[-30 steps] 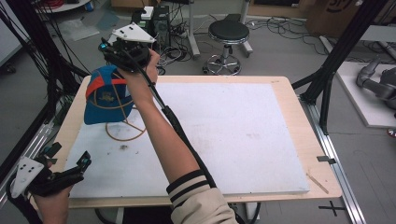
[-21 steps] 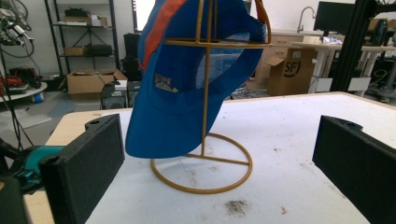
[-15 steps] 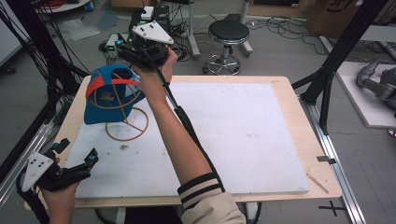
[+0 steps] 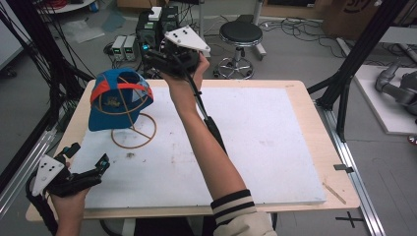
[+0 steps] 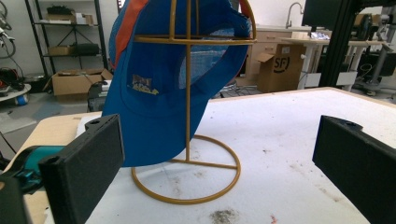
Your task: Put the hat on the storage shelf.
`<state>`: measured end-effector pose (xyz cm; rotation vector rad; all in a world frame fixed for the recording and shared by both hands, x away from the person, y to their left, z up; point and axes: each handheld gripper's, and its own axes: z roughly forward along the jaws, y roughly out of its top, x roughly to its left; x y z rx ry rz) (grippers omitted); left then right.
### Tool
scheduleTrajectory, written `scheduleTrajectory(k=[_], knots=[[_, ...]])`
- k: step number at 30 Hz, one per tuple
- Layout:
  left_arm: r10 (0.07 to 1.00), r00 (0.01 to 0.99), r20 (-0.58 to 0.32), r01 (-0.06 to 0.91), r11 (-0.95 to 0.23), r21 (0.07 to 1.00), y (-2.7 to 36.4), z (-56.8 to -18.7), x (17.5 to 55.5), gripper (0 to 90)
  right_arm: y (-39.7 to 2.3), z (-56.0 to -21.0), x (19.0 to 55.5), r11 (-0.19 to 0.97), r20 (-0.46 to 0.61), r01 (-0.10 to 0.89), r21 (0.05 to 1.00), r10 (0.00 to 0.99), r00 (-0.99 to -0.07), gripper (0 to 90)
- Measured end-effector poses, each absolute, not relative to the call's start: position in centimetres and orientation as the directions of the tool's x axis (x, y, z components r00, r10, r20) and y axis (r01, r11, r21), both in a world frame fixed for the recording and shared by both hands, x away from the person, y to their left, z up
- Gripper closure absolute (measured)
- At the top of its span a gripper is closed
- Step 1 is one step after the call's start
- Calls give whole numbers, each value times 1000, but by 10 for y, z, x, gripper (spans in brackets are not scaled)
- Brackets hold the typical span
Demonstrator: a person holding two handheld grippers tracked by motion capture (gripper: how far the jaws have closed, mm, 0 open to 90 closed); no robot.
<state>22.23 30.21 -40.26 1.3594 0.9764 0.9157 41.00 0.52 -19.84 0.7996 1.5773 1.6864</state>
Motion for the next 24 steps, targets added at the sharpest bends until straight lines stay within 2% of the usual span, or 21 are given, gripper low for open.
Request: scheduleTrajectory(k=[24], knots=[[940,341,-26,39,13,999,300,-404,222,25,-94,-193,378,-79,3,-127,989,858,-514,212]])
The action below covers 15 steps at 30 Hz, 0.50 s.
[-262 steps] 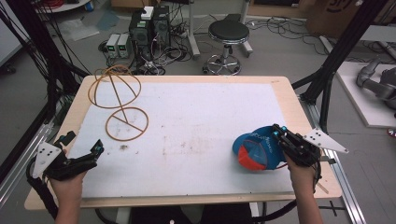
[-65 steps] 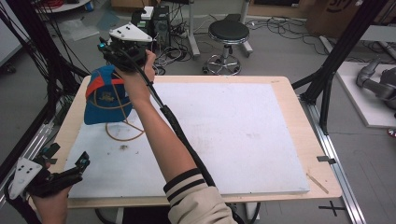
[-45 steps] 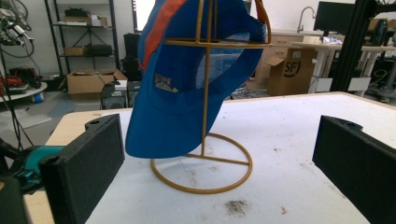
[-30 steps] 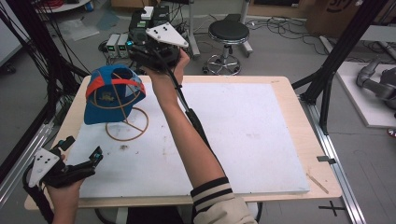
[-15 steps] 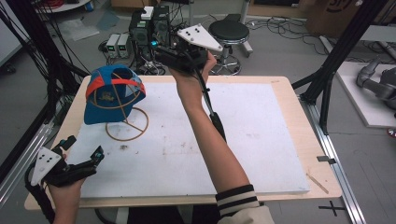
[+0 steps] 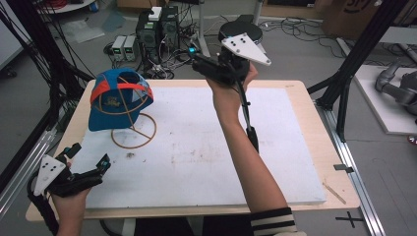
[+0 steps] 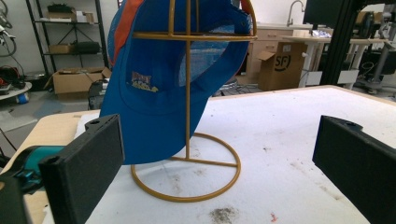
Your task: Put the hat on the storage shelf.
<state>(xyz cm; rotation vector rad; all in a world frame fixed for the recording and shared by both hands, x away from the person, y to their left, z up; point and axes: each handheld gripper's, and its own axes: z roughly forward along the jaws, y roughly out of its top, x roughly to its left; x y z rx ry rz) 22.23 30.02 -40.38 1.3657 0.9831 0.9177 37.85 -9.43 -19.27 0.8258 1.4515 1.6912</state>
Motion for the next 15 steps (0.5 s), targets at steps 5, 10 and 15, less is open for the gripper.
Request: scheduleTrajectory(k=[5,10,15], knots=[[939,342,-25,40,12,999,299,-404,223,25,-118,-194,368,-78,-6,-152,985,872,-489,216],[940,341,-22,44,8,999,299,-405,223,25,-148,-200,359,-75,-4,-155,985,890,-457,216],[940,341,-25,44,11,999,298,-405,224,25,-170,-208,350,-75,0,-159,984,902,-431,216]])
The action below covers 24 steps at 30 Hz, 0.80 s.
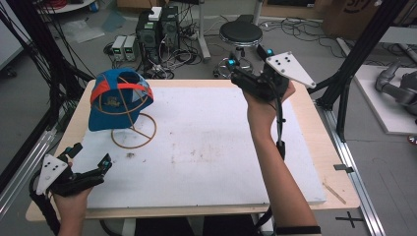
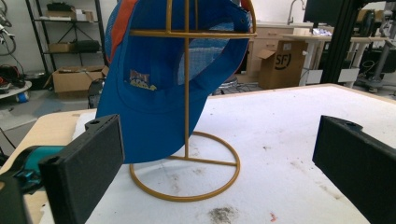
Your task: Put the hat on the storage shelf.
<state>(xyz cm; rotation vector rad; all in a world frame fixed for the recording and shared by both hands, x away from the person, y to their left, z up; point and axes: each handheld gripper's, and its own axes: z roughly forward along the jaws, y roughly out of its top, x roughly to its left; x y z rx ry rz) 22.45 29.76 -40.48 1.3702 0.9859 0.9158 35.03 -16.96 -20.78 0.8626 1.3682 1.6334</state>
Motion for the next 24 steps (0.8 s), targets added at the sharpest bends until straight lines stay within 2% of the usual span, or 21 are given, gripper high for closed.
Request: scheduleTrajectory(k=[24], knots=[[937,348,-16,51,-2,999,292,-406,228,25,-252,-252,315,-37,1,-121,992,957,-291,215]])
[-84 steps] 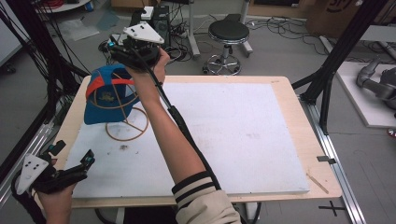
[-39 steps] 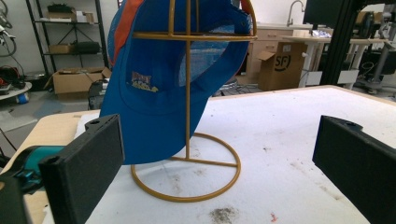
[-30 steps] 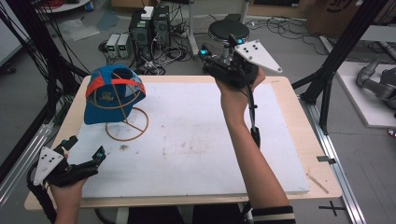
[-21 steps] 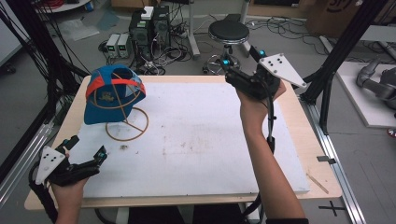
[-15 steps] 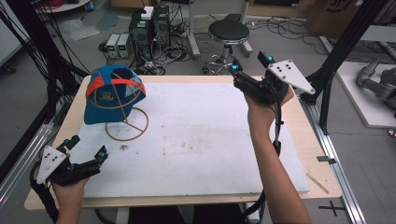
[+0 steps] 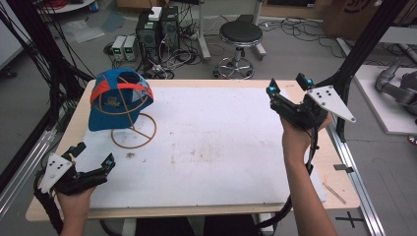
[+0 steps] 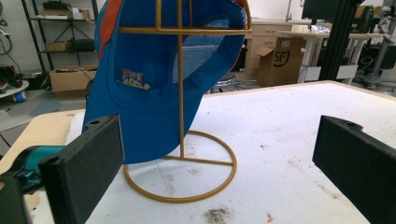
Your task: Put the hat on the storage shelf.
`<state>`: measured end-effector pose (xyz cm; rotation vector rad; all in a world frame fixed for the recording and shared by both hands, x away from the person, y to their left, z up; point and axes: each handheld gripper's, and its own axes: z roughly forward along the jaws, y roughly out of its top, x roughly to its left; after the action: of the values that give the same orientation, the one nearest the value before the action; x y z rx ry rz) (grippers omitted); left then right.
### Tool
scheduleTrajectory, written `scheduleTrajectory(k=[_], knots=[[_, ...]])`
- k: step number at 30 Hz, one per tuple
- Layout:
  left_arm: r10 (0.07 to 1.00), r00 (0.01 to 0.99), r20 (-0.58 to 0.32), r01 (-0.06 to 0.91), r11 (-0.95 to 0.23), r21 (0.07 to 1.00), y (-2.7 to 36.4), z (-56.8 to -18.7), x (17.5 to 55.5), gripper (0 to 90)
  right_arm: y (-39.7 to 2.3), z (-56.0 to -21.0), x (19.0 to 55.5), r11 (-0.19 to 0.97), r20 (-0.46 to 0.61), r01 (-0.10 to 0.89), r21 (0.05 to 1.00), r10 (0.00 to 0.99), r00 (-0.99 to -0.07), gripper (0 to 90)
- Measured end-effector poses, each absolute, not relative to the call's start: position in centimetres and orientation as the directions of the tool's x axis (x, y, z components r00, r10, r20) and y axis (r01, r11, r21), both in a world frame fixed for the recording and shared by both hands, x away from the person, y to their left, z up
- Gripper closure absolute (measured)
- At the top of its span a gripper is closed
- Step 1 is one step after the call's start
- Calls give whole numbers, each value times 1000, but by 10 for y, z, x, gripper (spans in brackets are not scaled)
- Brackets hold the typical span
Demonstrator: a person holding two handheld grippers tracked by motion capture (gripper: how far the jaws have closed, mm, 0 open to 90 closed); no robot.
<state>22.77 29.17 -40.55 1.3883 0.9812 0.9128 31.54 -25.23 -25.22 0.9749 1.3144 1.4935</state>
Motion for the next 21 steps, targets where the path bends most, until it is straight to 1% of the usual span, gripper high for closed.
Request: scheduleTrajectory(k=[6,9,16,21], knots=[[938,347,-16,51,-1,999,290,-406,229,25,-264,-265,309,-46,16,-103,994,962,-274,215],[938,347,-19,53,1,999,290,-406,229,25,-272,-275,303,-44,16,-100,994,965,-261,215],[938,345,-16,52,-2,999,290,-405,229,25,-280,-288,295,-33,11,-86,996,969,-246,215],[939,343,-20,52,2,999,291,-405,229,25,-290,-304,288,-39,24,-58,998,972,-236,215]])
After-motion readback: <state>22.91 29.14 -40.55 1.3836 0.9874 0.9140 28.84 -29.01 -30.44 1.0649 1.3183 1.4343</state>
